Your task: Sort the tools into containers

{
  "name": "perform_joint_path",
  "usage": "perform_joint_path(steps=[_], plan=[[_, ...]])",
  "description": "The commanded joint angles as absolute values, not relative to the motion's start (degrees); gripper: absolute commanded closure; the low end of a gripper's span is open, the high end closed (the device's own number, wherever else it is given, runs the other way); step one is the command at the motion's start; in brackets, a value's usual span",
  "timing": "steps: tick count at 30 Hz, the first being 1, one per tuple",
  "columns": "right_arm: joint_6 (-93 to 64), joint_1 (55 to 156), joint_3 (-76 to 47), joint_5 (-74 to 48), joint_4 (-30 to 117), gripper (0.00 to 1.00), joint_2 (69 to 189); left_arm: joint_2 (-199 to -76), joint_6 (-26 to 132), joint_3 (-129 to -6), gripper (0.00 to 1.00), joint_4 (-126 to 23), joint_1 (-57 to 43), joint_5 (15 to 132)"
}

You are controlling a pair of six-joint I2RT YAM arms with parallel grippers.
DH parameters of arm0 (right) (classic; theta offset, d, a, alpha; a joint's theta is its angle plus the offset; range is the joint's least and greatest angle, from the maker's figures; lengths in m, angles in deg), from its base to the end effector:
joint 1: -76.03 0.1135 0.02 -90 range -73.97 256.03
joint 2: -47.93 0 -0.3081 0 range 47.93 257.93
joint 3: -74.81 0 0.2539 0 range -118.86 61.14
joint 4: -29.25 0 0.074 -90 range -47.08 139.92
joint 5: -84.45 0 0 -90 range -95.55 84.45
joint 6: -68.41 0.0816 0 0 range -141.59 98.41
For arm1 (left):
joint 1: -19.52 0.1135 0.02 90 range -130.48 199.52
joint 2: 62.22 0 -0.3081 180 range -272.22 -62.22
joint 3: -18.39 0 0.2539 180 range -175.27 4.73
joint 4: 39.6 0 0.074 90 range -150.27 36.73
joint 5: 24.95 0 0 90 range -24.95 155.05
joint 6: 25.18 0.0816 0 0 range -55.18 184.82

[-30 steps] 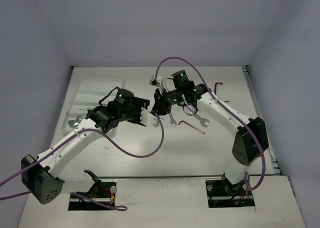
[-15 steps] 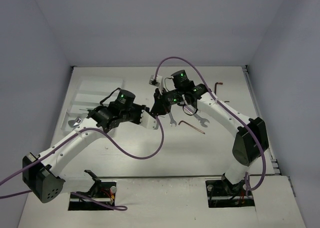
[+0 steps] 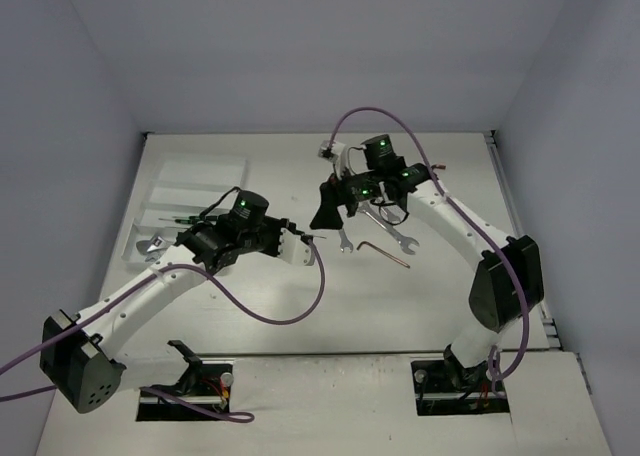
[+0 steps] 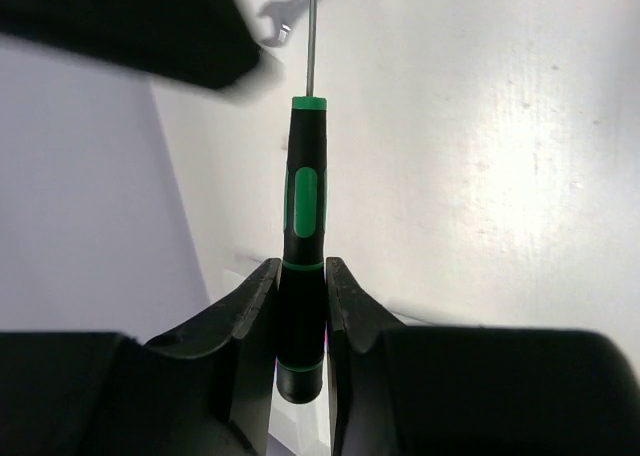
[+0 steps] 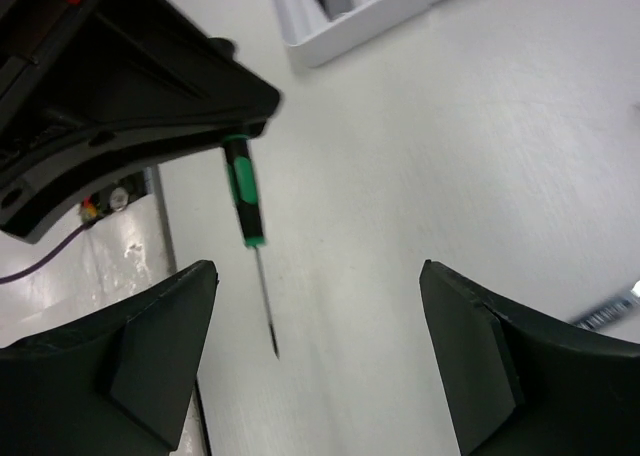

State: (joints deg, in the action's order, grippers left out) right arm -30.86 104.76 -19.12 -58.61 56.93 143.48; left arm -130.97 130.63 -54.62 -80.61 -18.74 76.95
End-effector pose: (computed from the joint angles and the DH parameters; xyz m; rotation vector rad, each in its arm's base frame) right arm 0.3290 0.2547 0.3528 -1.1866 1.6762 1.1650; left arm 0.2132 -0.1896 0.3275 1.7999 1.2591 0.0398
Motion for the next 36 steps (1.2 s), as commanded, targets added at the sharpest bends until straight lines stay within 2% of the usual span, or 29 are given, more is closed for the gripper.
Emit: perform_joint_path(steps=[1,8,12,15,22,31,36], plan=[[-29.6,94.2,-18.5,-55.0,55.3,0.20,136.3,-130.3,124.5,-52.6,1.00,-74.5,-17.6,75.6],[-24.9,87.0,-18.2,-40.7,55.1,0.20,132.7,-132.3,92.5,-54.0,1.00,-64.9,-6.6,77.1],[-21.6,86.5,-16.4,-35.3,54.8,0.20,130.5,-137.9,58.7,-62.9,1.00,-67.9,-2.0,60.4],[-19.0,86.6,-14.9,-34.5,54.5,0.20,129.7,-140.2,43.0,-68.4,1.00,-76.2,0.6,55.1],[-17.2,86.5,-10.6,-33.7,54.0,0.20,127.7,-139.2,9.5,-65.0,1.00,-81.6,7.7,44.4],[-17.8,86.5,-6.4,-33.3,53.9,0.19,124.2,-147.0,-7.2,-63.4,1.00,-84.5,16.6,47.6],[-18.1,86.5,-4.8,-32.8,53.8,0.19,123.1,-152.4,-11.0,-63.4,1.00,-83.7,19.8,50.9]])
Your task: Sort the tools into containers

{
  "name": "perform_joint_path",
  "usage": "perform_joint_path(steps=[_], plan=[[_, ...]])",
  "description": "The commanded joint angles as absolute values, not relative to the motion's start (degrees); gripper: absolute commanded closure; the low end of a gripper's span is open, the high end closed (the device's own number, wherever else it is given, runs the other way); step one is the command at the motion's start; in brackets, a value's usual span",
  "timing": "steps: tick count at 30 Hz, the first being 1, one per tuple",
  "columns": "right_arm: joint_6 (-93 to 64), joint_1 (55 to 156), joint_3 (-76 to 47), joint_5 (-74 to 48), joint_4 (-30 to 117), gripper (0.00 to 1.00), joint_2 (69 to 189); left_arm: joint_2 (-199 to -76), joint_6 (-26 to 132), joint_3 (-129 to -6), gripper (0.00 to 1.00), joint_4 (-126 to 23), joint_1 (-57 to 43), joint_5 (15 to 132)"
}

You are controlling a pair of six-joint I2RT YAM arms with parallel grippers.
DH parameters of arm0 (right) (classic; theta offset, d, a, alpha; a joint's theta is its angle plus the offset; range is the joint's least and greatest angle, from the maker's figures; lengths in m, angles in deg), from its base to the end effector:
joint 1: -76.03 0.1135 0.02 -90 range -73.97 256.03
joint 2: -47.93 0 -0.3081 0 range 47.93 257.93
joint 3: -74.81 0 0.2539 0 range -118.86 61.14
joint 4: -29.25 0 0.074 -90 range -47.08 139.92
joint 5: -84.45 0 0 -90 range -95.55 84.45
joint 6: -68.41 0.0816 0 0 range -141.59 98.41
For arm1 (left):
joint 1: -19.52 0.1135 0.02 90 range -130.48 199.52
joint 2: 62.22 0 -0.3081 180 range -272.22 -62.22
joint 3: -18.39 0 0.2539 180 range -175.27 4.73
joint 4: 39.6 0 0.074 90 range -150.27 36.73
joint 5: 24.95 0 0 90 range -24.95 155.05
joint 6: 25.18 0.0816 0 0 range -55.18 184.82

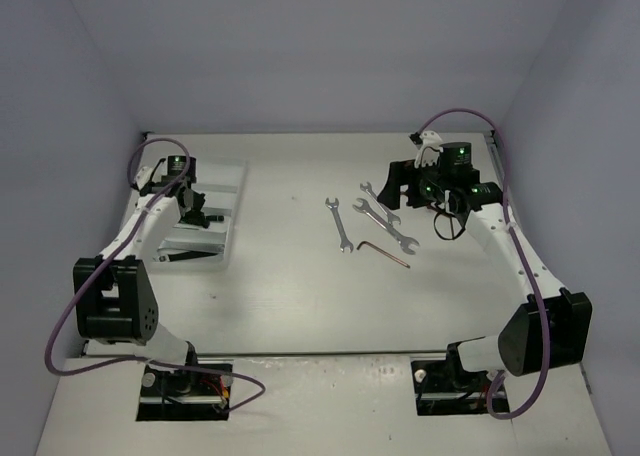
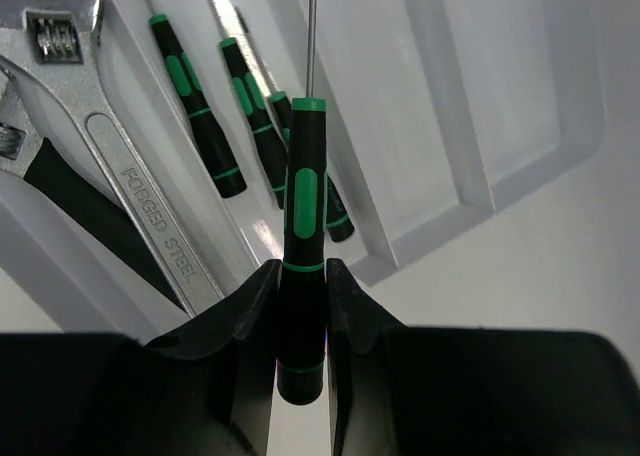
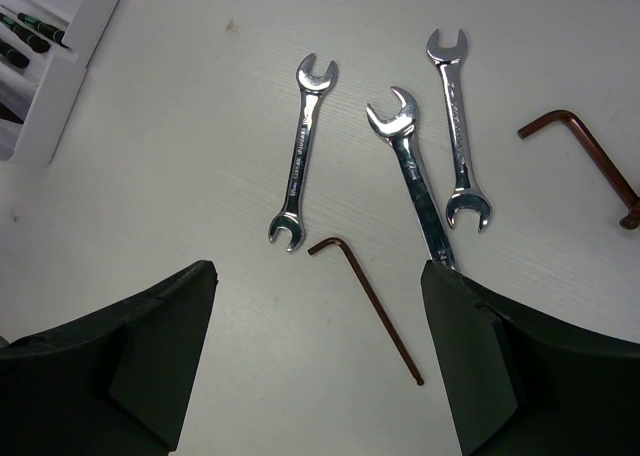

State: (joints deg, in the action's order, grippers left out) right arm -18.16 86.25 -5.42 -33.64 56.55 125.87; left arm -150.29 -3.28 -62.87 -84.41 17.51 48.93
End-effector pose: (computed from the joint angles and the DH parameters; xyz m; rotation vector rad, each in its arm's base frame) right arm 0.3294 0.0984 0.3632 -0.4332 1.9625 0.6432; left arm 0.3569 0.0101 0.2719 -1.4260 1.9724 -0.2042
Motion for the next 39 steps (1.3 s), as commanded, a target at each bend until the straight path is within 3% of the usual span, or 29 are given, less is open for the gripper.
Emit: perform_joint_path(steps=[1,10,15,25,31,39], plan=[[-18.1,86.5,-4.6,-32.8,53.8,0.19,123.0,-153.2,-11.3,-63.6,1.00,-83.5,20.3,51.4],[-18.3,86.4,-3.1,-32.2,53.8,0.19,121.9,-156.3,-14.8,-63.1,0.90,-81.5,23.2,52.9],[-18.2,86.2,-3.2,-32.1,53.8,0.19,122.2,-157.4,-14.9,-63.8,0.70,-81.0,23.4,53.6],[-17.2,86.5,-2.6,-30.2,53.9,0.19,122.8,-155.1,-13.4,-63.5,0.45,-80.5,23.4,54.9],[-16.9,89.6,-1.0,-24.6,53.9,0.22,123.7,-149.0,-1.5,-67.0,0.21,-78.5,20.0,57.4],[-15.7,93.3,1.6,-20.9,53.8,0.28,129.3,-141.8,26.7,-71.2,0.18,-79.1,7.5,60.9]])
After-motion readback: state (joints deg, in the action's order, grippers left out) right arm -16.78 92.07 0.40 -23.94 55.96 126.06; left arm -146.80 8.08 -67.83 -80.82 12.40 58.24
